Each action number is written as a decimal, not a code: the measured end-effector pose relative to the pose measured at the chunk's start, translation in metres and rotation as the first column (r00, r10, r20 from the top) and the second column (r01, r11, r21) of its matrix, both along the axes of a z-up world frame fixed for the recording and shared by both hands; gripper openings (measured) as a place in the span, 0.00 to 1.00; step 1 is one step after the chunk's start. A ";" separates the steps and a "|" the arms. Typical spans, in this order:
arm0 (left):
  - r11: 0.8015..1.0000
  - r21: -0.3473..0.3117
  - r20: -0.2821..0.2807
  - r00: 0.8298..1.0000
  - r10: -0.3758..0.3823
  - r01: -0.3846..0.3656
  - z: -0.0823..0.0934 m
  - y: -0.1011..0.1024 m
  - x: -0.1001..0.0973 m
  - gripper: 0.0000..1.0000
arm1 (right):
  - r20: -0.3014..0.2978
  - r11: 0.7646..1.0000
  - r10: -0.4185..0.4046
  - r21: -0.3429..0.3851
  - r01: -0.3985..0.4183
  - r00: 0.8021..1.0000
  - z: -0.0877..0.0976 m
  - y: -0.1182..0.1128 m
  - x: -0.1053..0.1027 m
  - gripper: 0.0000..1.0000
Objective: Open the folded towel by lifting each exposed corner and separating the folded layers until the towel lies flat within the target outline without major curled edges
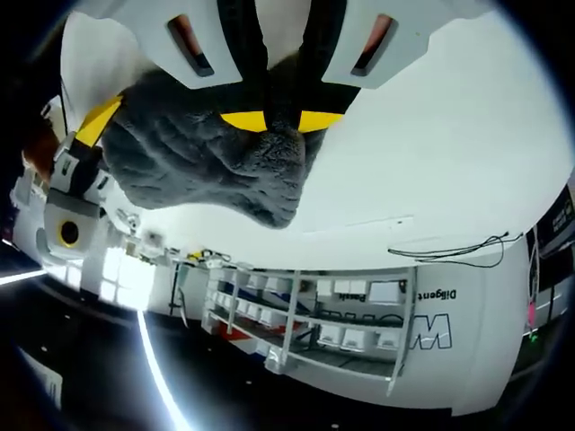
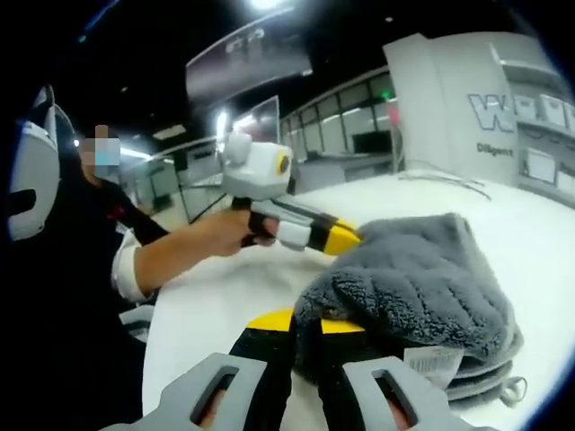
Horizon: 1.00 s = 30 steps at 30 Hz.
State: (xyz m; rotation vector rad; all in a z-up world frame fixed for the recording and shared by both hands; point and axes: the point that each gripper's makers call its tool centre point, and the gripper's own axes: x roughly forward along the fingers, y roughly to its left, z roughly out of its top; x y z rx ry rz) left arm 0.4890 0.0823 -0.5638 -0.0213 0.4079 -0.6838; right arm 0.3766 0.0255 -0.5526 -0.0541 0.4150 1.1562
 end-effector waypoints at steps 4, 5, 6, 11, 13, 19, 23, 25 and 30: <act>1.000 0.006 0.006 1.000 0.001 -0.001 0.001 -0.001 0.003 0.09 | 0.009 1.000 -0.009 0.006 0.009 1.000 0.001 0.004 0.000 0.04; 1.000 0.009 0.009 1.000 0.000 0.000 0.001 -0.001 0.004 0.09 | 0.014 1.000 -0.009 0.005 0.009 1.000 0.001 0.005 0.000 0.04; 1.000 0.010 0.010 1.000 0.000 0.000 0.001 -0.001 0.004 0.09 | 0.016 1.000 -0.007 0.004 0.007 1.000 0.000 0.007 -0.001 0.04; 0.999 0.033 0.027 1.000 0.003 -0.004 0.002 -0.003 0.008 0.09 | 0.033 1.000 0.003 0.018 -0.004 0.999 0.003 0.011 -0.001 0.05; 0.999 0.043 0.034 0.999 0.006 -0.008 0.003 -0.004 0.010 0.09 | 0.044 1.000 0.002 0.019 -0.003 0.999 0.004 0.012 0.001 0.05; 0.998 0.063 0.052 0.999 0.007 -0.011 0.004 -0.007 0.016 0.09 | 0.073 1.000 -0.003 0.019 0.002 0.997 0.005 0.018 0.003 0.06; 0.997 0.074 0.065 0.998 0.008 -0.012 0.005 -0.009 0.021 0.10 | 0.084 1.000 0.011 0.016 -0.012 0.996 0.005 0.021 0.004 0.06; 0.996 0.088 0.071 0.997 0.005 -0.011 0.006 -0.011 0.024 0.10 | 0.089 1.000 0.015 0.011 -0.016 0.996 0.005 0.021 0.004 0.05; 0.994 0.114 0.086 0.996 -0.004 -0.006 0.007 -0.015 0.030 0.10 | 0.105 1.000 0.014 0.010 -0.015 0.994 0.006 0.018 0.007 0.05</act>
